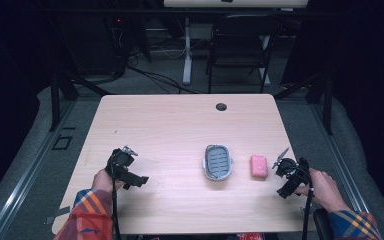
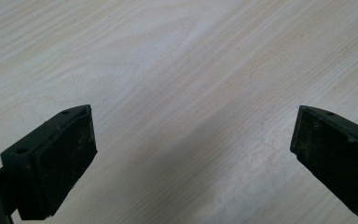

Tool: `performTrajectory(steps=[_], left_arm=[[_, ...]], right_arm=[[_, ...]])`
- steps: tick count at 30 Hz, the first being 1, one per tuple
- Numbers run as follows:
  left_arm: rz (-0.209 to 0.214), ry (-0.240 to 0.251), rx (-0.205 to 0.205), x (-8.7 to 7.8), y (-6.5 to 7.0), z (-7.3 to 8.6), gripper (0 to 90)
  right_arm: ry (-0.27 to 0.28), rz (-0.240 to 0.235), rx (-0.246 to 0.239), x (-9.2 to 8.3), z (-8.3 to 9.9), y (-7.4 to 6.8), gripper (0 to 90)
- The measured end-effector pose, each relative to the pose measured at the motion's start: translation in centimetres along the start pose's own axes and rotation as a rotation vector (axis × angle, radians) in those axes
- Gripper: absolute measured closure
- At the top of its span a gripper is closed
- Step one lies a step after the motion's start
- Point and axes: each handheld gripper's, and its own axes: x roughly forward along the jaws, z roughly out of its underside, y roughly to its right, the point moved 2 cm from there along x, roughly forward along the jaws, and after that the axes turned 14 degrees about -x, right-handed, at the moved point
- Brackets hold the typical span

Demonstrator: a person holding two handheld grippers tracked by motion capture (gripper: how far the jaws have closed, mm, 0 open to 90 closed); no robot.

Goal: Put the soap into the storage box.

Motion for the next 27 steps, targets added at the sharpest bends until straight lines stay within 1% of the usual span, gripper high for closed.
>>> performTrajectory(steps=[3, 5, 6, 7, 8, 9, 10, 11, 12, 15, 16, 17, 18, 20, 21, 22, 23, 24, 26, 27], left_arm=[[0.001, -0.003, 0.005, 0.1, 0.0, -0.1, 0.1], [0.003, -0.02, 0.009, 0.4, 0.2, -0.2, 0.1], [0.005, -0.022, 0.015, 0.5, 0.3, -0.3, 0.1], [0.005, -0.022, 0.015, 0.5, 0.3, -0.3, 0.1], [0.006, -0.027, 0.018, 0.5, 0.3, -0.3, 0.1], [0.006, -0.027, 0.018, 0.5, 0.3, -0.3, 0.1], [0.006, -0.023, 0.01, 0.4, 0.2, -0.2, 0.1], [0.006, -0.023, 0.01, 0.4, 0.2, -0.2, 0.1], [0.003, -0.01, 0.004, 0.2, 0.2, -0.1, 0.1], [0.003, -0.014, 0.005, 0.2, 0.2, 0.0, 0.1], [0.003, -0.015, 0.004, 0.2, 0.2, 0.0, 0.1], [0.002, -0.014, 0.004, 0.2, 0.3, 0.0, 0.1], [0.002, -0.016, 0.002, 0.3, 0.3, 0.0, 0.1], [0.004, -0.019, -0.002, 0.3, 0.2, 0.0, 0.1], [0.003, -0.021, -0.003, 0.3, 0.1, 0.0, 0.1], [0.003, -0.022, -0.003, 0.3, 0.1, 0.0, 0.1], [0.005, -0.02, -0.004, 0.3, 0.1, 0.0, 0.1], [0.006, -0.021, -0.005, 0.3, 0.1, 0.1, 0.1], [0.006, -0.021, -0.006, 0.2, 0.1, 0.1, 0.1], [0.005, -0.02, -0.006, 0.3, 0.1, 0.1, 0.1]], right_arm=[[-0.007, -0.002, -0.005, 0.0, 0.1, 0.0, 3.8], [-0.017, -0.003, -0.01, 0.0, 0.1, 0.1, 3.8], [-0.014, -0.016, -0.002, 0.1, 0.2, 0.2, 3.7], [-0.004, -0.018, 0.014, 0.3, 0.3, 0.1, 3.7], [-0.031, -0.016, -0.008, 0.1, 0.3, 0.3, 3.7], [-0.031, -0.016, -0.008, 0.1, 0.3, 0.3, 3.7], [-0.018, -0.013, -0.004, 0.0, 0.2, 0.2, 5.5], [-0.016, -0.007, -0.013, -0.1, 0.1, 0.2, 7.2], [-0.012, 0.005, -0.019, -0.2, 0.0, 0.3, 7.4], [-0.003, -0.004, -0.024, -0.3, -0.1, 0.6, 7.1], [-0.02, 0.005, -0.034, -0.2, -0.2, 0.8, 4.1], [-0.009, -0.003, -0.033, -0.1, -0.2, 0.8, 3.0], [-0.014, -0.011, -0.041, -0.1, -0.3, 0.9, 3.3], [-0.012, -0.011, -0.047, -0.1, -0.3, 1.0, 4.1], [0.007, -0.023, -0.057, -0.1, -0.5, 1.0, 3.4], [0.007, -0.023, -0.057, -0.1, -0.5, 1.0, 3.4], [0.002, -0.039, -0.082, -0.1, -0.7, 1.1, 1.1], [0.01, -0.045, -0.081, -0.1, -0.8, 1.0, 0.5], [0.018, -0.043, -0.081, -0.1, -0.9, 1.1, 0.0], [0.015, -0.041, -0.103, -0.3, -1.1, 1.4, 0.0]])
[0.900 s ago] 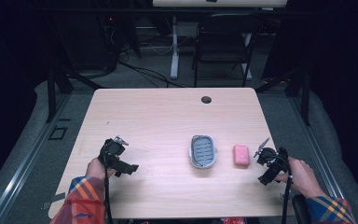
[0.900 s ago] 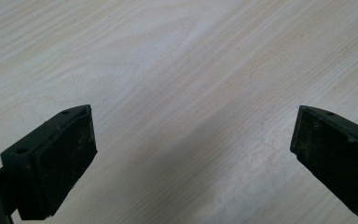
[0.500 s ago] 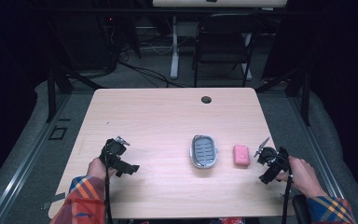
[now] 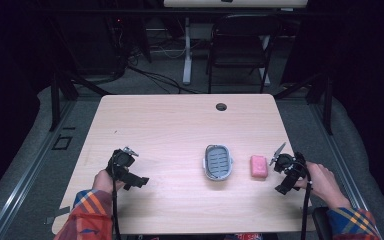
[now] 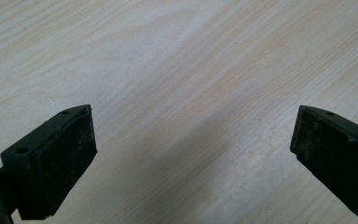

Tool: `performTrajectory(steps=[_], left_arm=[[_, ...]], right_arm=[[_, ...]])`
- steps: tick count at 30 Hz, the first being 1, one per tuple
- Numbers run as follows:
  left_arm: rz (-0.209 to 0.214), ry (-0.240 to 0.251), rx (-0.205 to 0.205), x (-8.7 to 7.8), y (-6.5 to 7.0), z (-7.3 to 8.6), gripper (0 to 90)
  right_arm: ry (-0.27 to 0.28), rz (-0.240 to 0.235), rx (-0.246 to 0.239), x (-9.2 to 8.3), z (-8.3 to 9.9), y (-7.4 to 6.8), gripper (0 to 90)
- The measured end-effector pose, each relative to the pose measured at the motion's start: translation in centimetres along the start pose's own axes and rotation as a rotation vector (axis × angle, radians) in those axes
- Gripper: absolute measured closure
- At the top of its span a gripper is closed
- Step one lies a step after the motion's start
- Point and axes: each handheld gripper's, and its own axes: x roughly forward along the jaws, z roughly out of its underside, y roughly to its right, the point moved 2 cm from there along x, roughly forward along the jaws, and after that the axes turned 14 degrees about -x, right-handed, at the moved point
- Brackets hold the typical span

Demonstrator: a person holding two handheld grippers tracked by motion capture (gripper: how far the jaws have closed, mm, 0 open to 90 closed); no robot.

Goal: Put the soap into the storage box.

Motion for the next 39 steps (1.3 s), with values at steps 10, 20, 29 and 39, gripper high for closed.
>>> performTrajectory(steps=[10, 20, 29, 39], left_arm=[[-0.004, -0.006, 0.013, 0.0, 0.1, 0.2, 0.1], [-0.005, -0.018, 0.027, 0.2, 0.4, 0.2, 0.1], [-0.002, -0.027, 0.04, 0.4, 0.5, 0.2, 0.1], [-0.003, -0.027, 0.061, 0.4, 0.8, 0.2, 0.1]], right_arm=[[0.015, 0.001, -0.022, -0.2, -0.3, 1.3, 0.0], [0.022, 0.012, -0.069, -1.2, -0.7, 2.9, 0.0], [0.01, -0.001, -0.121, -1.5, -2.1, 2.9, 0.0], [0.013, 0.022, -0.178, -2.2, -3.8, 3.3, 0.0]])
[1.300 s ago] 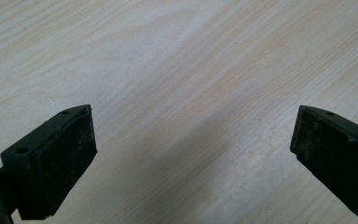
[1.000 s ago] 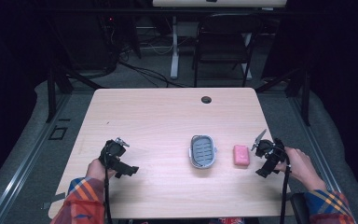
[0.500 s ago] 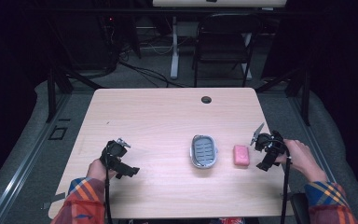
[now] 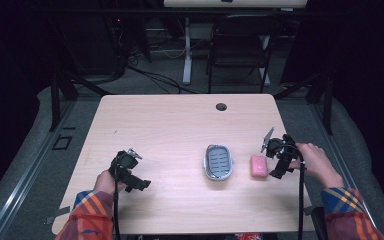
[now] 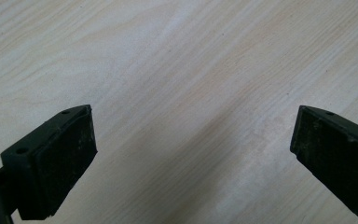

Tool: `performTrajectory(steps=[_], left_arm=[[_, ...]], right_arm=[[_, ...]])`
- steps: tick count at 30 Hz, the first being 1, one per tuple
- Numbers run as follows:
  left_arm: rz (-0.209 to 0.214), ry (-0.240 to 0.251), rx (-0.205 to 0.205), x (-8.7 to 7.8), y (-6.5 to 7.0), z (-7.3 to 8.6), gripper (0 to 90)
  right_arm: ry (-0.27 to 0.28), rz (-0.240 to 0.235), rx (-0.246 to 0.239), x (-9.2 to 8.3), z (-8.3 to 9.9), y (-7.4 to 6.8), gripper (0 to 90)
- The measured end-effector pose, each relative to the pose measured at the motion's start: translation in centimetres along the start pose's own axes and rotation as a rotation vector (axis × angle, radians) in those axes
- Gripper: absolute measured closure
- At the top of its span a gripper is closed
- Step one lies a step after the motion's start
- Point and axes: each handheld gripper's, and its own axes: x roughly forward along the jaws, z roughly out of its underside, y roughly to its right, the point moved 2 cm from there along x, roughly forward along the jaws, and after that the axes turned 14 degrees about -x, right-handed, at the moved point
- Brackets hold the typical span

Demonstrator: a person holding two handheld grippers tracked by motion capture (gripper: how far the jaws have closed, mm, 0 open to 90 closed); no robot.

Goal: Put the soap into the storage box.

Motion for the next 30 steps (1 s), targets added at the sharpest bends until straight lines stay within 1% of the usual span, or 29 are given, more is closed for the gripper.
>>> performTrajectory(steps=[1, 3, 4, 7, 8, 9, 10, 11, 12, 13, 14, 16, 17, 18, 19, 22, 23, 24, 25, 27, 30], left_arm=[[-0.002, 0.001, 0.002, -0.1, 0.0, 0.0, 0.1], [-0.003, 0.007, 0.006, -0.1, 0.0, 0.1, 0.1], [-0.001, 0.008, 0.01, -0.1, 0.0, 0.1, 0.1], [0.002, -0.001, 0.015, 0.0, 0.1, 0.0, 0.1], [0.004, -0.002, 0.022, 0.1, 0.1, 0.0, 0.1], [0.005, -0.001, 0.025, 0.1, 0.1, 0.0, 0.1], [0.004, 0.001, 0.024, 0.1, 0.1, 0.0, 0.1], [0.003, 0.0, 0.024, 0.1, 0.1, 0.0, 0.1], [0.005, -0.001, 0.024, 0.1, 0.1, 0.0, 0.1], [0.004, -0.001, 0.024, 0.1, 0.1, 0.0, 0.1], [0.004, 0.0, 0.023, 0.0, 0.2, 0.0, 0.1], [0.004, 0.001, 0.023, 0.0, 0.2, 0.0, 0.1], [0.002, 0.002, 0.024, 0.0, 0.2, 0.1, 0.1], [0.003, 0.003, 0.022, 0.0, 0.2, 0.1, 0.1], [0.003, 0.004, 0.021, 0.0, 0.2, 0.1, 0.1], [0.006, 0.0, 0.023, 0.0, 0.2, 0.0, 0.1], [0.005, -0.001, 0.025, 0.1, 0.2, 0.0, 0.1], [0.006, -0.004, 0.026, 0.1, 0.2, 0.0, 0.1], [0.007, -0.005, 0.026, 0.1, 0.2, 0.1, 0.1], [0.008, -0.006, 0.026, 0.0, 0.2, 0.1, 0.1], [0.009, -0.006, 0.025, 0.1, 0.2, 0.1, 0.1]], right_arm=[[0.005, -0.006, 0.003, 0.0, -0.1, 0.1, 0.0], [-0.007, -0.006, -0.01, -0.1, -0.4, 0.1, 0.0], [-0.002, -0.016, -0.012, 0.0, -0.6, 0.1, 0.0], [-0.009, -0.029, -0.026, 0.2, -1.2, 0.3, 0.0], [-0.008, -0.033, -0.03, 0.3, -1.4, 0.4, 0.0], [-0.006, -0.045, -0.034, 0.4, -1.7, 0.5, 0.0], [-0.011, -0.043, -0.042, 0.4, -1.8, 0.6, 0.0], [0.003, -0.058, -0.043, 0.5, -2.1, 0.7, 0.0], [0.006, -0.063, -0.048, 0.5, -2.2, 0.8, 0.0], [-0.006, -0.058, -0.061, 0.3, -2.4, 0.8, 0.0], [0.007, -0.061, -0.057, 0.4, -2.5, 0.8, 0.0], [0.014, -0.064, -0.06, 0.4, -2.6, 0.8, 0.0], [0.026, -0.073, -0.056, 0.5, -2.8, 0.7, 0.0], [0.018, -0.089, -0.075, 0.6, -3.0, 0.7, 0.0], [0.017, -0.095, -0.087, 0.7, -3.1, 0.8, 0.0], [0.029, -0.104, -0.09, 0.8, -3.2, 0.8, 0.0], [0.028, -0.103, -0.106, 0.8, -3.3, 0.8, 0.0], [0.047, -0.119, -0.111, 0.9, -3.5, 0.8, 0.0], [0.047, -0.119, -0.111, 0.9, -3.5, 0.8, 0.0], [0.039, -0.13, -0.132, 1.1, -3.7, 0.7, 0.0], [0.044, -0.139, -0.147, 1.5, -3.8, 0.6, 0.0]])
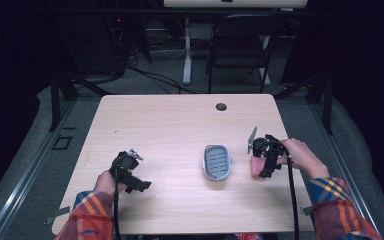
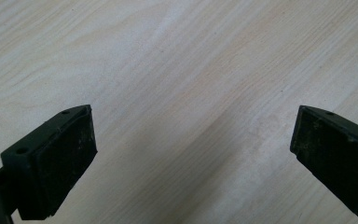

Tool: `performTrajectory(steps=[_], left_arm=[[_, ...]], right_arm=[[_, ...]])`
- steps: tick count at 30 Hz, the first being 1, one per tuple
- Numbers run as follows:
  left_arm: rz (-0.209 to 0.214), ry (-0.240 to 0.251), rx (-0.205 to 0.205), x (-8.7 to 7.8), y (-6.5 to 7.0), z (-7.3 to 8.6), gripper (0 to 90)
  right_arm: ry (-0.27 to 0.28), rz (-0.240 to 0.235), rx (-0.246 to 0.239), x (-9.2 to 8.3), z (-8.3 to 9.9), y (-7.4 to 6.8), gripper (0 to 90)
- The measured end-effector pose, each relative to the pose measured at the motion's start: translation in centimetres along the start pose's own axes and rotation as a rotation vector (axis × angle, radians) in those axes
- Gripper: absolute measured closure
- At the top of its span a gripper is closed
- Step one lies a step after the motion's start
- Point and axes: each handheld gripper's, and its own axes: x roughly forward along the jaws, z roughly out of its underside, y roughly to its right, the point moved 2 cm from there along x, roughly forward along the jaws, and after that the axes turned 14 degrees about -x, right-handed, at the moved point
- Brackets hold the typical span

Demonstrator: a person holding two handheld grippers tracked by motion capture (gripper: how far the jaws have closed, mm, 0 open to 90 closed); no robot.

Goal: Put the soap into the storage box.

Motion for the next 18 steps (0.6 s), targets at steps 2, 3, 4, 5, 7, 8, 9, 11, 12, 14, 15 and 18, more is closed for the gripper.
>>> performTrajectory(steps=[2, 3, 4, 5, 7, 8, 9, 11, 12, 14, 15, 18], left_arm=[[-0.002, -0.001, 0.001, 0.0, 0.0, 0.0, 0.1], [-0.002, 0.0, 0.0, 0.0, 0.0, 0.0, 0.1], [-0.003, 0.0, -0.003, 0.0, 0.0, 0.0, 0.1], [-0.003, 0.0, -0.003, 0.0, 0.0, 0.0, 0.1], [-0.005, -0.001, -0.003, 0.0, 0.0, 0.0, 0.1], [-0.006, -0.001, -0.003, 0.0, 0.0, 0.0, 0.1], [-0.007, -0.001, -0.002, 0.0, 0.1, 0.0, 0.1], [-0.006, -0.003, 0.0, 0.0, 0.1, 0.0, 0.1], [-0.005, -0.006, 0.001, 0.1, 0.1, 0.1, 0.1], [-0.004, -0.007, 0.001, 0.1, 0.1, 0.0, 0.1], [-0.004, -0.008, 0.002, 0.1, 0.1, 0.0, 0.1], [-0.004, -0.013, 0.004, 0.2, 0.2, 0.0, 0.1]], right_arm=[[-0.004, -0.005, -0.006, 0.2, 0.0, 0.1, 0.0], [-0.006, -0.013, -0.011, 0.4, 0.0, 0.2, 0.0], [-0.035, -0.012, -0.017, 0.7, -0.1, 0.3, 0.0], [-0.04, -0.018, -0.021, 0.9, -0.1, 0.3, 0.0], [-0.041, -0.02, -0.022, 1.1, -0.2, 0.3, 0.0], [-0.049, -0.015, -0.022, 1.3, -0.2, 0.2, 0.0], [-0.056, -0.017, -0.026, 1.4, -0.2, 0.3, 0.0], [-0.08, -0.01, -0.029, 1.5, -0.1, 0.3, 0.0], [-0.076, -0.009, -0.033, 1.6, -0.1, 0.3, 0.0], [-0.077, -0.003, -0.033, 1.7, -0.1, 0.3, 0.0], [-0.077, 0.002, -0.035, 1.7, -0.2, 0.3, 0.0], [-0.071, 0.0, -0.045, 2.0, -0.3, 0.3, 0.0]])
